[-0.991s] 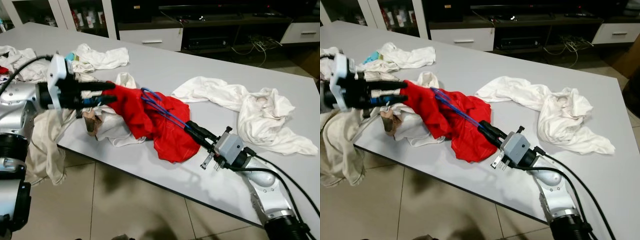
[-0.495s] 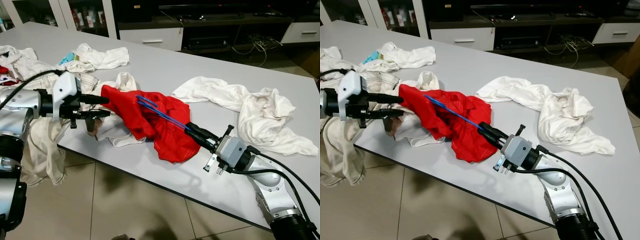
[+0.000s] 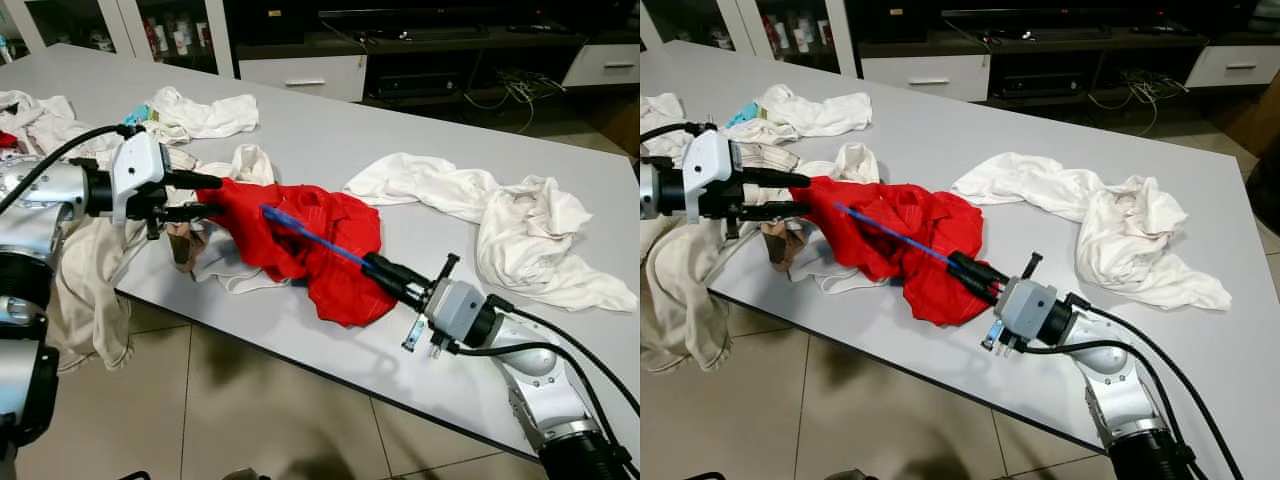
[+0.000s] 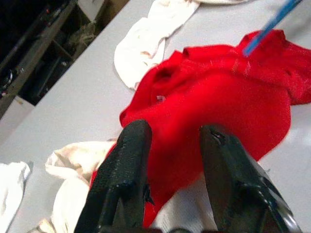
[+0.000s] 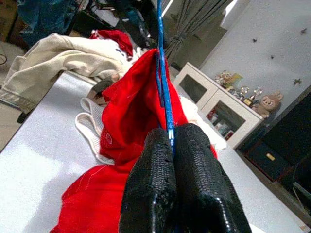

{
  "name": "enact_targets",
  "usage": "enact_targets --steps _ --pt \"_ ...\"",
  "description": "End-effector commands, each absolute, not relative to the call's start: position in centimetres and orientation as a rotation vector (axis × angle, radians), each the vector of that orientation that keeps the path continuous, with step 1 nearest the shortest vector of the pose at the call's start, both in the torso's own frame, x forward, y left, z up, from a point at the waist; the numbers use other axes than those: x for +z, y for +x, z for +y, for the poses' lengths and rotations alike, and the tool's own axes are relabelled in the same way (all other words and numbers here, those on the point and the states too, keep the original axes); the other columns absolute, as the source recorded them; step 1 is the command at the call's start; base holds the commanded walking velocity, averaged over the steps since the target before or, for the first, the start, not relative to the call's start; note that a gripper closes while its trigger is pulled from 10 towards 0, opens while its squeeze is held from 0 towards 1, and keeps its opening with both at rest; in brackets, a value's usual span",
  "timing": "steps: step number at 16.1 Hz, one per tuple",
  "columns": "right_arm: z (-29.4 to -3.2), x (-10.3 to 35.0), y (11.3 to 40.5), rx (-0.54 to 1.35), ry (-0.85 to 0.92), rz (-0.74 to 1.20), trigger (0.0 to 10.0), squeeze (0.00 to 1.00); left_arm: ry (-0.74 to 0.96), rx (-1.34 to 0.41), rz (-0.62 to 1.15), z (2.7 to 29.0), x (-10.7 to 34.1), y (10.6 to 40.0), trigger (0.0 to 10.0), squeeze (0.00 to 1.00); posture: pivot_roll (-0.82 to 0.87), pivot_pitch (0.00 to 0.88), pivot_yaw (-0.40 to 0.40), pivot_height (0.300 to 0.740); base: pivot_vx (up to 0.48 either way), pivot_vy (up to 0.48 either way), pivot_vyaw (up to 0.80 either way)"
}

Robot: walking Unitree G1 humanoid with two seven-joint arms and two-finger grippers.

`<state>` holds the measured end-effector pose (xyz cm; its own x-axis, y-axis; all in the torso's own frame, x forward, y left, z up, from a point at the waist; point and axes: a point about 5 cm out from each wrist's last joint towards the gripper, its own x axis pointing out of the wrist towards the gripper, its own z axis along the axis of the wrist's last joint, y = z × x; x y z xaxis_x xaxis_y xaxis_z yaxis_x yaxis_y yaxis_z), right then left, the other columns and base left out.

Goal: Hang hanger

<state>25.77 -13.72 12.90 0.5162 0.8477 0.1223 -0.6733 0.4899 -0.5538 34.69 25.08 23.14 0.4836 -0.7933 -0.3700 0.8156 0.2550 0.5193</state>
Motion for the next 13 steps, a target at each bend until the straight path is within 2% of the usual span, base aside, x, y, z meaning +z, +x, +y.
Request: enact_targets --steps 1,2,3,4,9,10,13 --pt "-13.5 13.3 25.4 0.975 -0.493 -0.44 10.0 0.07 0.739 -1.08 0.02 25.2 23.4 34.8 10.0 0.0 -0.05 0.0 0.029 0.74 0.0 0.0 0.0" --pt "-13.2 13.7 25.3 0.983 -0.494 -0.454 10.0 0.07 0.752 -1.067 0.024 25.2 22.9 34.8 10.0 0.2 -0.05 0.0 0.029 0.74 0.0 0.0 0.0" --pt "-13.2 13.7 25.3 0.983 -0.494 -0.454 10.0 0.07 0.752 -1.067 0.024 25.2 22.9 34.8 10.0 0.2 -0.05 0.0 0.029 0.74 0.0 0.0 0.0" --pt "-13.0 14.2 25.4 0.989 -0.492 -0.472 10.0 0.07 0.754 -1.062 0.029 25.1 22.5 34.9 10.0 1.0 -0.05 0.0 0.027 0.74 0.0 0.0 0.0" --pt "-13.1 15.1 25.6 0.976 -0.487 -0.497 10.0 0.07 0.788 -1.063 0.044 25.0 21.7 34.8 10.0 1.0 -0.05 0.0 0.025 0.74 0.0 0.0 0.0" --pt "-13.1 15.2 25.6 0.975 -0.488 -0.499 10.0 0.07 0.802 -1.06 0.048 25.0 21.6 34.9 10.0 0.0 -0.05 0.0 0.025 0.74 0.0 0.0 0.0" --pt "-12.8 15.6 25.4 0.988 -0.494 -0.509 10.0 0.07 0.841 -1.029 0.032 24.8 21.5 35.1 10.0 0.0 -0.06 0.0 0.025 0.74 0.0 0.0 0.0"
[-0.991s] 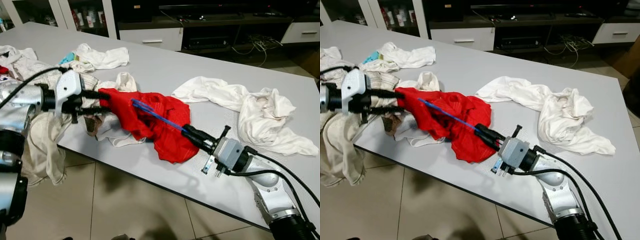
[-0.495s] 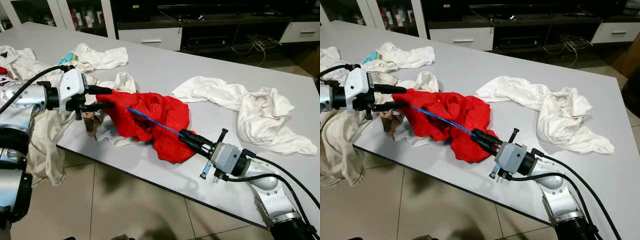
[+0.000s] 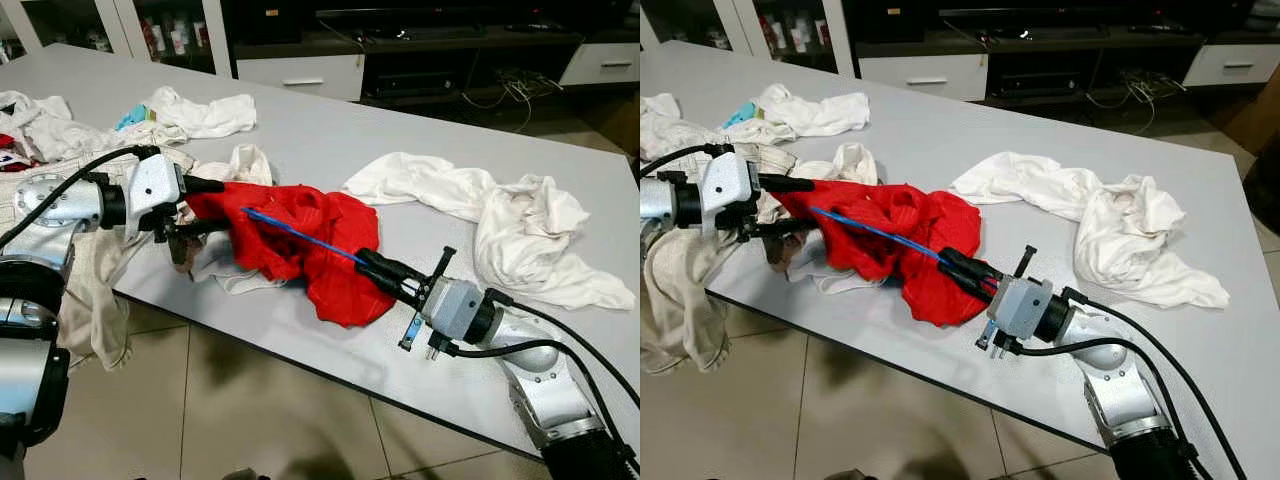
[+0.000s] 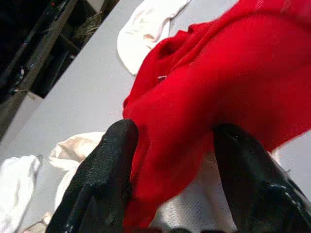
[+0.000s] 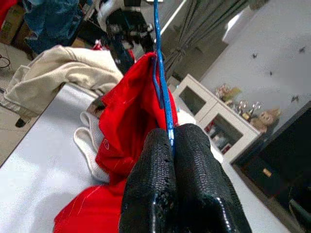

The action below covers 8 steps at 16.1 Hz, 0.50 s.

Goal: Hang hanger

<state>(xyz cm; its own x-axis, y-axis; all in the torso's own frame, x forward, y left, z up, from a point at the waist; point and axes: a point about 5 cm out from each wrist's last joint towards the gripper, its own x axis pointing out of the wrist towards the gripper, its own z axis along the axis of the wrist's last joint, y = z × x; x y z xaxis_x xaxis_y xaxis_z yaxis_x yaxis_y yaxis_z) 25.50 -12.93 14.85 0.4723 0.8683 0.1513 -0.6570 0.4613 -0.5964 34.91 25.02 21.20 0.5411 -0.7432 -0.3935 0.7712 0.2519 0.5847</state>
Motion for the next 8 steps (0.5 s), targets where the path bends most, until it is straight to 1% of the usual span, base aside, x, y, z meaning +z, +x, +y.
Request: enact_targets --steps 1,4,8 --pt "-12.8 15.6 25.4 0.99 -0.493 -0.511 10.0 0.08 0.848 -1.025 0.025 24.7 21.6 35.2 10.0 0.0 -0.06 0.0 0.024 0.74 0.0 0.0 0.0" --pt "-12.4 15.8 25.1 1.004 -0.485 -0.519 10.0 0.07 0.891 -0.967 -0.05 24.2 22.2 35.6 10.0 0.0 -0.06 0.0 0.025 0.74 0.0 0.0 0.0" --pt "-12.3 15.7 24.9 1.021 -0.486 -0.509 10.0 0.07 0.914 -0.944 -0.106 23.7 22.8 35.9 10.0 0.0 -0.06 0.0 0.024 0.74 0.0 0.0 0.0"
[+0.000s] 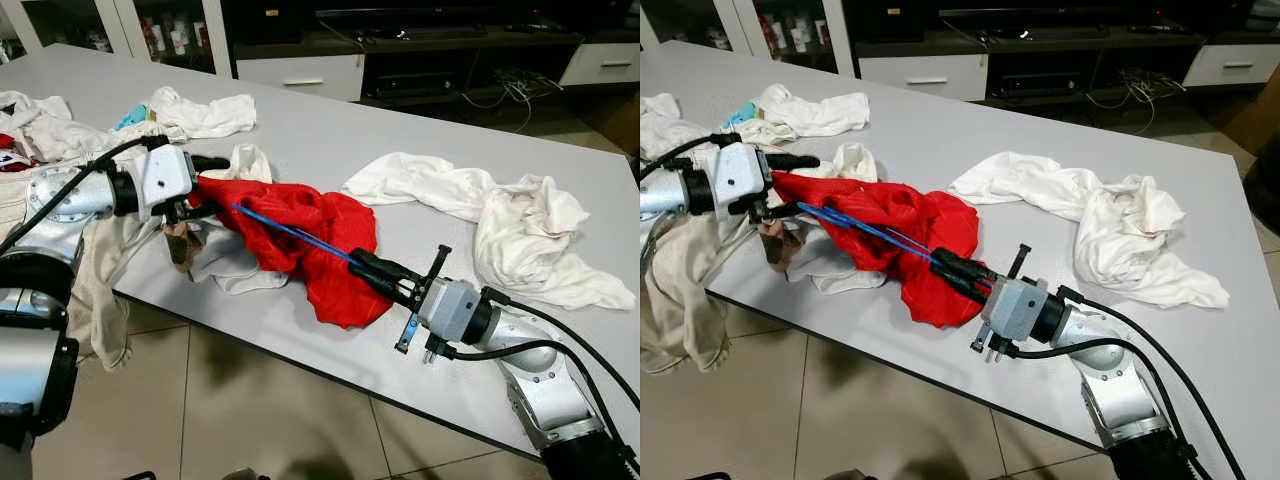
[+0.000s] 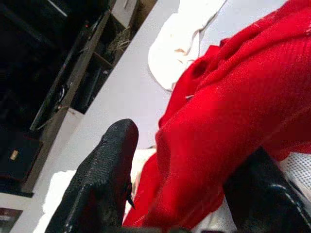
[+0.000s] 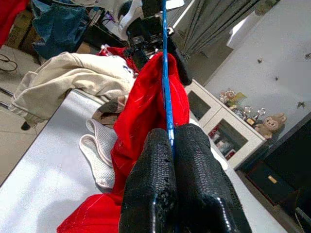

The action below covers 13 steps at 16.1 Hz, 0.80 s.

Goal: Hang hanger

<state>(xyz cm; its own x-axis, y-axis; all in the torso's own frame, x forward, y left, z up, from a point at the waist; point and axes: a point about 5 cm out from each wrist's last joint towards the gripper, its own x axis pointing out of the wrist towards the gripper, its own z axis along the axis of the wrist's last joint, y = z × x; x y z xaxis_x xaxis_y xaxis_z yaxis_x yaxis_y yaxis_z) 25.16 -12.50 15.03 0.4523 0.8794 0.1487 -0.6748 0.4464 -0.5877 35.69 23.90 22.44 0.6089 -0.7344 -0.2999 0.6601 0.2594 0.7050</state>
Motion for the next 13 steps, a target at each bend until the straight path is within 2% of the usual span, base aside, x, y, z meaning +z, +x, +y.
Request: enact_targets --steps 1,9,10,12,13 --pt "-12.3 15.8 24.9 1.022 -0.487 -0.508 10.0 0.07 0.914 -0.951 -0.104 23.7 22.8 35.9 10.0 0.0 -0.06 0.0 0.027 0.74 0.0 0.0 0.0" --pt "-12.1 16.4 25.2 1.017 -0.485 -0.528 10.0 0.07 0.931 -1.033 -0.019 23.1 21.1 35.7 10.0 0.0 -0.06 0.0 0.028 0.74 0.0 0.0 0.0" --pt "-12.0 16.5 25.3 1.015 -0.485 -0.532 10.0 0.07 0.925 -1.046 -0.017 22.9 21.0 35.7 8.5 0.0 -0.06 0.0 0.028 0.74 0.0 0.0 0.0" --pt "-12.1 16.6 25.4 1.013 -0.488 -0.533 10.0 0.07 0.905 -1.072 -0.022 22.7 21.0 35.6 0.0 0.0 -0.06 0.0 0.028 0.74 0.0 0.0 0.0" --pt "-12.2 16.6 25.4 1.014 -0.493 -0.532 10.0 0.07 0.89 -1.098 -0.024 22.6 20.9 35.5 0.0 0.0 -0.06 0.0 0.028 0.74 0.0 0.0 0.0"
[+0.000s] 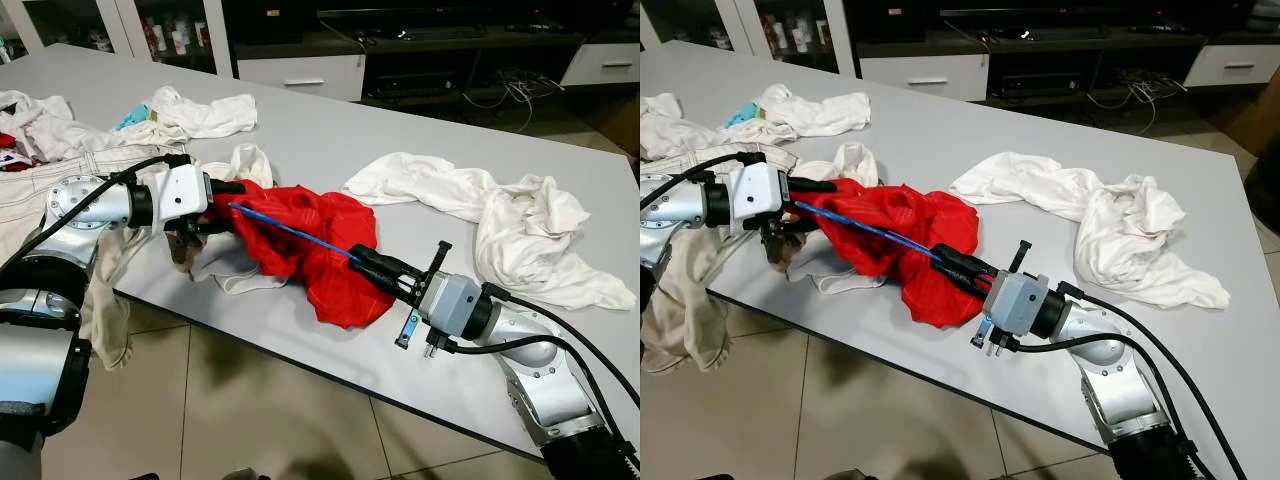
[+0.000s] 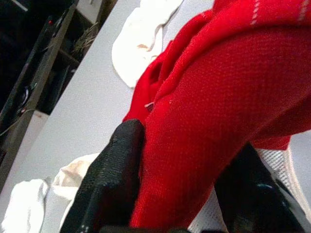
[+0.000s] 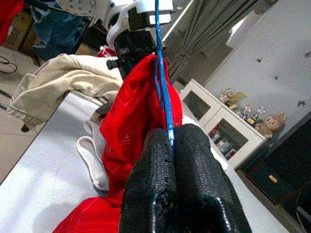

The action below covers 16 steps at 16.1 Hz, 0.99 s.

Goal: Hang hanger

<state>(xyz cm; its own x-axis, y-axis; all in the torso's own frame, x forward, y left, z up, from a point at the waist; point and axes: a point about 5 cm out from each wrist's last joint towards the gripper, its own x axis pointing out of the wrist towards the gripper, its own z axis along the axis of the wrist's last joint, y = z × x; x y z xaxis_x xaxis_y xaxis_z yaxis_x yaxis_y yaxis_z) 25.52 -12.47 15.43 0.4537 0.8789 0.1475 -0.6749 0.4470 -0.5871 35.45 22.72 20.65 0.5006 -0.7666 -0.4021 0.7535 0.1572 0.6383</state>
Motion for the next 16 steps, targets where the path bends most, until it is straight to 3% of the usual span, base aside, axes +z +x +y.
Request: enact_targets --steps 1,16 --pt "-12.24 16.6 25.41 1.015 -0.496 -0.53 10.0 0.07 0.885 -1.109 -0.024 22.54 20.88 35.47 0.0 0.0 -0.06 0.0 0.028 0.74 0.0 0.0 0.0" --pt "-13.07 17.4 26.02 1.007 -0.51 -0.532 10.0 0.02 0.819 -1.188 -0.027 22.36 20.04 34.8 0.0 0.0 -0.05 0.0 0.013 0.74 0.0 0.0 0.0"
